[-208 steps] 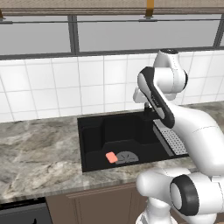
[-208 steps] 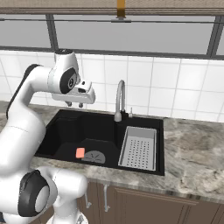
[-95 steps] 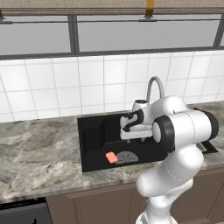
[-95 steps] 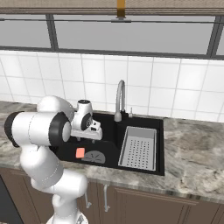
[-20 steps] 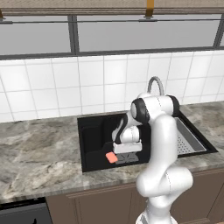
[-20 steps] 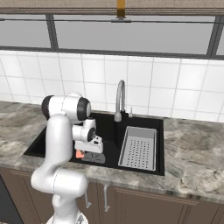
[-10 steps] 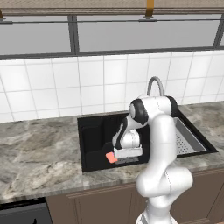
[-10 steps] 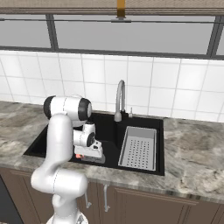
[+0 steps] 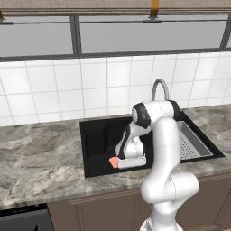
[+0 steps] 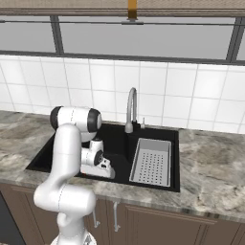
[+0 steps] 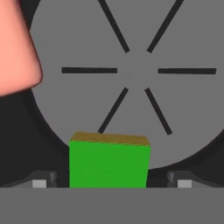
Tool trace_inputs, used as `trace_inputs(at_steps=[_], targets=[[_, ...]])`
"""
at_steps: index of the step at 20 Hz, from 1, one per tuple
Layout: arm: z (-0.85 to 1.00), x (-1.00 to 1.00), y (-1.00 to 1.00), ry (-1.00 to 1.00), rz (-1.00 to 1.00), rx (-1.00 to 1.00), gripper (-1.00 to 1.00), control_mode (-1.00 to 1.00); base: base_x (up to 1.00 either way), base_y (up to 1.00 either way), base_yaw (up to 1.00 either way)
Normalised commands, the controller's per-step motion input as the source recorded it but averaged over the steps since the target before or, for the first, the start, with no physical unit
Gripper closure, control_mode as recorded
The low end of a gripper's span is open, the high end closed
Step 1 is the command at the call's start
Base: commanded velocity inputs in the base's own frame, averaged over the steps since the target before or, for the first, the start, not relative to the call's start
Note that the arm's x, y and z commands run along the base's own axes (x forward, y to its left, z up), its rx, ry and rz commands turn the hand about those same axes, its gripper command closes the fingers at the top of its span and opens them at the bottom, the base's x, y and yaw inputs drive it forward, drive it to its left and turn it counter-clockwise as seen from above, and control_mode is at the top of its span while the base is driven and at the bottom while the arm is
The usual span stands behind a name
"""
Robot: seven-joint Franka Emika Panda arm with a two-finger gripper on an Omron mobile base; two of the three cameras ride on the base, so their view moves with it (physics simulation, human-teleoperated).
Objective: Pick up the sponge and bar soap from the sink, and place them back in the cabinet, and close the cabinet door.
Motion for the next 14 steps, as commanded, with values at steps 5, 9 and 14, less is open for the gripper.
trace_inputs(at_steps=[5,9,14], targets=[[-0.29,-0.14,0.01,0.00,0.00,0.00,-1.00,-1.00,0.00,0.00,0.00],[-0.29,-0.17,0.00,0.00,0.00,0.00,-1.00,-1.00,0.00,0.00,0.00],[-0.29,-0.17,0.00,0.00,0.00,0.00,-1.00,-1.00,0.00,0.00,0.00]])
